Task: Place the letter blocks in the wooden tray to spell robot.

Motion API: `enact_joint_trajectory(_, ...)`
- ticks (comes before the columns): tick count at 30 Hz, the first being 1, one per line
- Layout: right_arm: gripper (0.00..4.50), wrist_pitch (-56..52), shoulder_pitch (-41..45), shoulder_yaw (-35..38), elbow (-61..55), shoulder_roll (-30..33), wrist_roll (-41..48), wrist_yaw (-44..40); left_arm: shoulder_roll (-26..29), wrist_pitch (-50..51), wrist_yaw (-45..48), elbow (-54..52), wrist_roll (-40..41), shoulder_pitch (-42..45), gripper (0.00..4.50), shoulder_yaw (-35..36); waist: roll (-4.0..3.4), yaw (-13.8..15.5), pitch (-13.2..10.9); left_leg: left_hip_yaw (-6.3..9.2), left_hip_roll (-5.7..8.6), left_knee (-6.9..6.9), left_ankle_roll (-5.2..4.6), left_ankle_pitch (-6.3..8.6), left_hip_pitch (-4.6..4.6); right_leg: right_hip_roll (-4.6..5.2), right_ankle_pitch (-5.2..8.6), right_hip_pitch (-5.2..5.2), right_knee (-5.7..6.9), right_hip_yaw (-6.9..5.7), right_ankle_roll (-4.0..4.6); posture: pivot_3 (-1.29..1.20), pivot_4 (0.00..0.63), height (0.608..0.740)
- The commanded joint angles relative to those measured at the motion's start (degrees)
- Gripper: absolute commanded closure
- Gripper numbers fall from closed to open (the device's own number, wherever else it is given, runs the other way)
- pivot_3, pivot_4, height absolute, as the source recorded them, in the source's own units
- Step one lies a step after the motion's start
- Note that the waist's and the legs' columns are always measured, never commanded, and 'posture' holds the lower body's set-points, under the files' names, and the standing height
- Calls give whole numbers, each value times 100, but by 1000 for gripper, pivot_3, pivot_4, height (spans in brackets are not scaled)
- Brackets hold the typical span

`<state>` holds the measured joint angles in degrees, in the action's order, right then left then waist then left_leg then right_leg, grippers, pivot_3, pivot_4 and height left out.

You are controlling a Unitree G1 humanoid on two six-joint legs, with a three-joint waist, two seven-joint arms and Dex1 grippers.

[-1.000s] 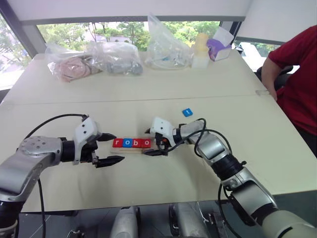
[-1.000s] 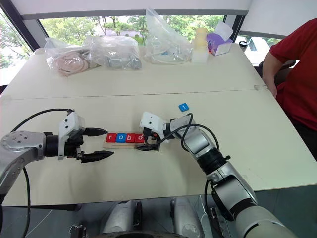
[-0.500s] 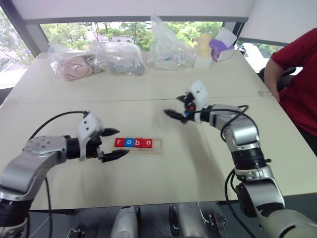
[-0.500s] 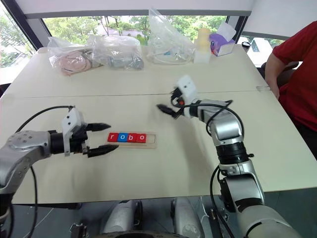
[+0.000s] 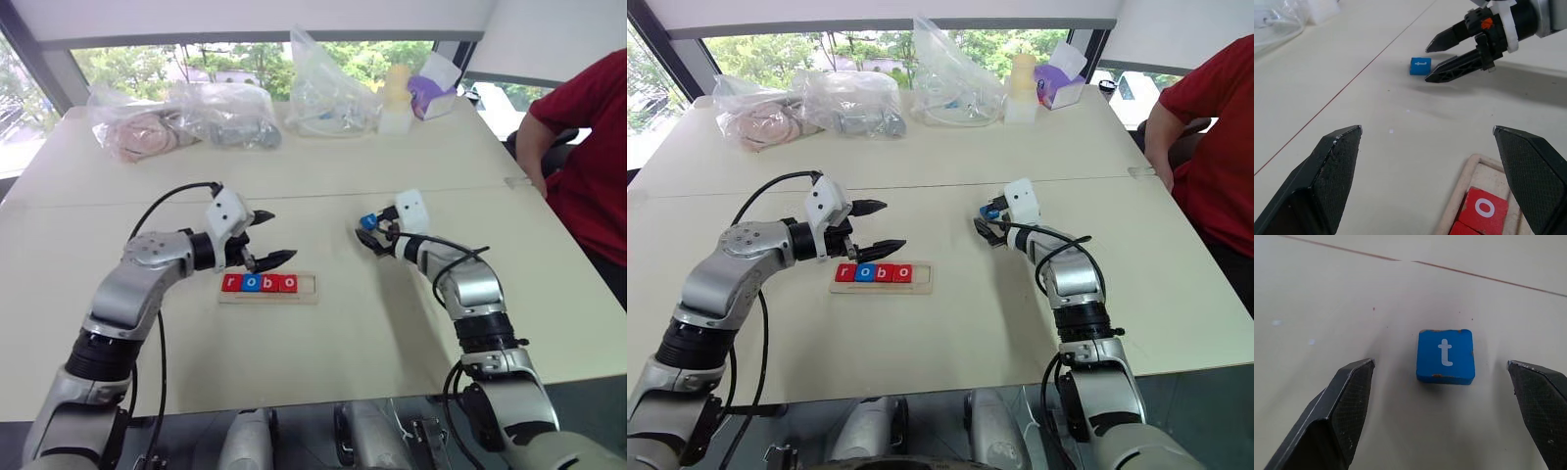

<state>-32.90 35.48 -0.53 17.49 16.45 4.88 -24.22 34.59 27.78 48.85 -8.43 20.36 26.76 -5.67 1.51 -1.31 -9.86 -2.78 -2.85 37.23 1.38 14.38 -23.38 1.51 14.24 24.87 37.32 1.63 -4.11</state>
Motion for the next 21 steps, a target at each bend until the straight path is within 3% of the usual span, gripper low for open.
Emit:
enact_joint_trajectory(1,85,491,377,-66,565,-135,-125,140,-2,-99,0,-212,-88,-43,0,-16,0,-21,0,0,0,0,0,0,1,0,0,0,0,0,0,0,150,738)
enact_joint_trajectory(3,85,714,530,-50,974,-210,-164,253,25,-61,-32,-283,-116,-99,0,7,0,-42,0,0,-1,0,0,0,2,0,0,0,2,0,0,0,150,738)
enact_joint_trajectory(9,3027,920,715,-57,1355,-339,-173,352,135,59,-65,-543,-143,-354,0,76,0,-96,0,3,0,0,0,0,1,3,0,-2,2,0,0,0,150,738)
enact_joint_trajectory(10,3284,907,706,-69,1332,-341,-178,353,151,82,-65,-584,-135,-386,0,86,0,-101,0,3,0,0,0,0,1,3,-1,-2,2,0,0,0,150,738)
enact_joint_trajectory(15,3246,627,550,-5,812,-308,-276,731,162,169,-99,-720,-109,-440,0,92,0,-99,0,5,0,1,0,0,1,4,-1,-3,3,-1,0,0,150,738)
enact_joint_trajectory(21,3246,-2271,-438,770,-2238,-974,197,1827,275,246,62,-934,-143,-411,0,-51,-1,-84,0,10,-2,-6,0,0,-3,7,0,1,6,-3,0,0,150,738)
